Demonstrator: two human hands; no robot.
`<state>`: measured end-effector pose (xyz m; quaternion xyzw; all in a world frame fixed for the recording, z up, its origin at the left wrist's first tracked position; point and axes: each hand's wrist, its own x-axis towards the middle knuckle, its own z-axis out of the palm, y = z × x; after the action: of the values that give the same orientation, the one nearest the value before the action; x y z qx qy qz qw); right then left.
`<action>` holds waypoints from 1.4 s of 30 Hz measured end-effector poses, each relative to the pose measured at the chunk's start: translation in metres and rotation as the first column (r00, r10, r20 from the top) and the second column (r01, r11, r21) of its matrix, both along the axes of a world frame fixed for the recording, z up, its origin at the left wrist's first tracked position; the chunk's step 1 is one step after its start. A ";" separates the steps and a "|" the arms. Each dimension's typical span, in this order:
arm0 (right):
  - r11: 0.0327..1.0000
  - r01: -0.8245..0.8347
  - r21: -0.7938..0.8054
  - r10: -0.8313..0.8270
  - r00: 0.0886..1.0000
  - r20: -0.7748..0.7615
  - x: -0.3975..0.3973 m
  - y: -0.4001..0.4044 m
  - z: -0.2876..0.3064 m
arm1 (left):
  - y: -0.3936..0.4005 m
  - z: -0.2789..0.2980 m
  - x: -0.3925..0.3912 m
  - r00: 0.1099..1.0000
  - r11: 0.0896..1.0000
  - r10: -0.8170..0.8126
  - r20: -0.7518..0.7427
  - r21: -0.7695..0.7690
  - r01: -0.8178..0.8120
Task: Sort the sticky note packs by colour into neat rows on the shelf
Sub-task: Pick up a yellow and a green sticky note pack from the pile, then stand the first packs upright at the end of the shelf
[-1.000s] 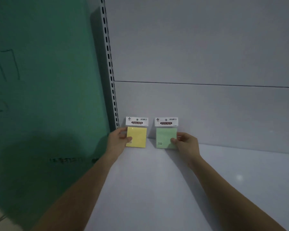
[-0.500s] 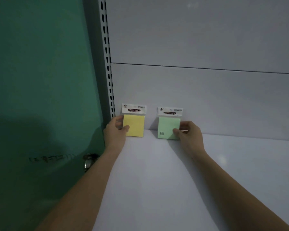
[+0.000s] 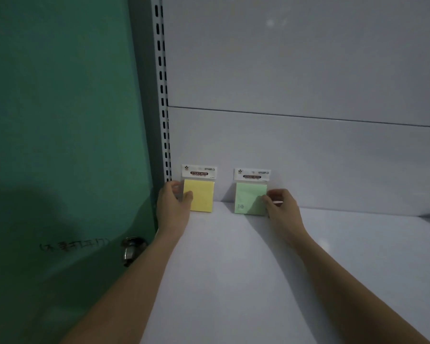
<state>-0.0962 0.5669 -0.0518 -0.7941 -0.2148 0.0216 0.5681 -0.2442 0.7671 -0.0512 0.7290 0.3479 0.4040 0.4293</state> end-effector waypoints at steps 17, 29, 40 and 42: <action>0.869 0.063 -0.491 0.093 0.954 0.286 -0.042 -0.121 0.085 | -0.116 0.086 0.005 0.687 0.781 -0.288 -0.667 0.252 0.571; 0.828 0.141 -0.542 0.023 0.958 0.285 -0.037 -0.391 0.072 | -0.375 0.078 0.029 0.619 0.673 -0.467 -0.632 0.200 0.712; 0.780 0.288 -0.555 -0.178 0.953 0.244 0.008 -0.608 0.051 | -0.567 0.056 0.107 0.505 0.508 -0.619 -0.601 0.184 0.842; 0.792 0.279 -0.543 -0.190 0.958 0.215 0.025 -0.631 0.041 | -0.584 0.048 0.126 0.505 0.509 -0.614 -0.607 0.185 0.841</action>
<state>-0.0713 -0.0640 -0.0104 -0.9468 -0.1399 -0.0458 0.2860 -0.1183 0.1826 -0.0028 0.9586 -0.0196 0.0570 0.2783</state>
